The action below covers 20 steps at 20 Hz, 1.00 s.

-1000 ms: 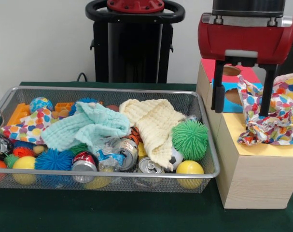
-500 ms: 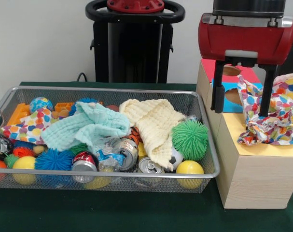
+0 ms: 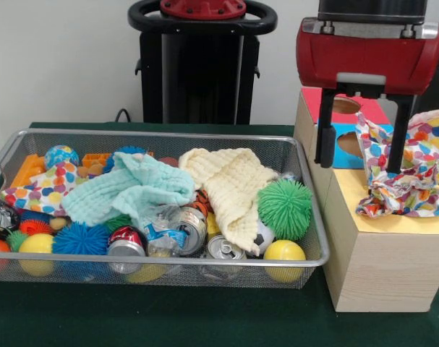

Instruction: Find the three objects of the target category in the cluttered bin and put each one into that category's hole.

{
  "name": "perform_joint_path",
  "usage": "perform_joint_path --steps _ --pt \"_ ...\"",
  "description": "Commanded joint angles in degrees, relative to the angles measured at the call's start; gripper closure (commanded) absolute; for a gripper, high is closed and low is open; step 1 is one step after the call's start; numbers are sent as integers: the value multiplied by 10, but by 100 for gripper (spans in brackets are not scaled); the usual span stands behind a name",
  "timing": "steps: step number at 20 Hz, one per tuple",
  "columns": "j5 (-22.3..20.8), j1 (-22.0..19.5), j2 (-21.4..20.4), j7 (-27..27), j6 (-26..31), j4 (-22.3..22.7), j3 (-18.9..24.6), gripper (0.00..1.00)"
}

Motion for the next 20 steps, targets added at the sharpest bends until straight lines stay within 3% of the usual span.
perform_joint_path --steps 1,20 --pt "-29 -4 -9 -80 58 65 5 0" --pt "-51 4 -10 -71 56 65 -12 0"
